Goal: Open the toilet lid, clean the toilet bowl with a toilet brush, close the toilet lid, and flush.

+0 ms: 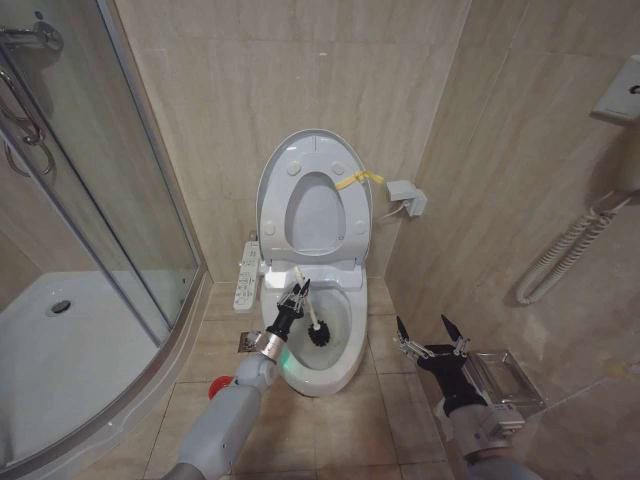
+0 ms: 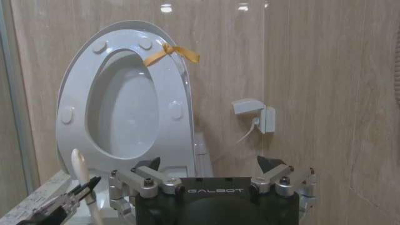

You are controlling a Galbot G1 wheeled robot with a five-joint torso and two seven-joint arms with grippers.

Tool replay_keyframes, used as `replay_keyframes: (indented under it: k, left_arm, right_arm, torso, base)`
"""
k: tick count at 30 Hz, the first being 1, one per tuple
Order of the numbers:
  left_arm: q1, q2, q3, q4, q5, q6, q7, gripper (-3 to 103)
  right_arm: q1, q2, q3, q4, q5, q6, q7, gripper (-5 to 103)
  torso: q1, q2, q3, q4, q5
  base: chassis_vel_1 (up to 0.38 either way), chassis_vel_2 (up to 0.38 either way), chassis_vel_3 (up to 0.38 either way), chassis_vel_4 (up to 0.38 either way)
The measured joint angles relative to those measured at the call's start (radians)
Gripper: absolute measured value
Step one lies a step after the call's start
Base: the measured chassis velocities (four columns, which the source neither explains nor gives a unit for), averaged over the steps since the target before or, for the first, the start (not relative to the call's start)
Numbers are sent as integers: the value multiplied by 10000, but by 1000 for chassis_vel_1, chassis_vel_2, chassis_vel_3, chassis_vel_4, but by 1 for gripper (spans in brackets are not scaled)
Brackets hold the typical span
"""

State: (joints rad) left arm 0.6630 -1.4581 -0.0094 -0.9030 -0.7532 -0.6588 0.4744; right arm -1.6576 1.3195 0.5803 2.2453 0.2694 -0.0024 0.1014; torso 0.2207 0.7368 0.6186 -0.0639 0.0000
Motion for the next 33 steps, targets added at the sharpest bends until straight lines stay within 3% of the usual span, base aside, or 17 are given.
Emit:
replay_keyframes:
  k: [5,14,17,21,27,29,31,32,33]
  left_arm:
    - [-83,-498,-2,383,-755,-118,-23,18]
    - [-339,-754,179,699,-790,0,-227,18]
    - [-341,-771,184,775,-208,152,-374,18]
    - [-271,-451,145,794,1185,374,-816,18]
    - [-363,-1,136,799,1788,511,-919,18]
    - [-396,120,278,586,1063,689,-976,18]
    - [-440,62,422,319,-369,949,-1162,18]
    - [-440,62,422,319,-369,949,-1162,18]
    - [-469,-25,466,221,-1042,1061,-1267,18]
  right_arm:
    - [0,0,0,0,0,0,0,100]
    - [0,0,0,0,0,0,0,100]
    - [0,0,0,0,0,0,0,100]
    - [0,0,0,0,0,0,0,100]
    - [0,0,0,0,0,0,0,100]
    - [0,0,0,0,0,0,0,100]
    - [0,0,0,0,0,0,0,100]
    - [0,0,0,0,0,0,0,100]
    - [0,0,0,0,0,0,0,100]
  torso:
    - [0,0,0,-3,0]
    - [0,0,0,1,1]
    - [0,0,0,0,1]
    - [0,0,0,-1,-2]
    - [0,0,1,1,-2]
    - [0,0,1,2,-2]
    - [0,0,1,1,-1]
    - [0,0,1,1,-1]
    - [0,0,0,-1,-2]
  base:
    - [0,0,0,0]
    - [0,0,0,0]
    - [0,0,0,0]
    - [0,0,0,0]
    - [0,0,0,0]
    - [0,0,0,0]
    - [0,0,0,0]
    - [0,0,0,0]
    - [0,0,0,0]
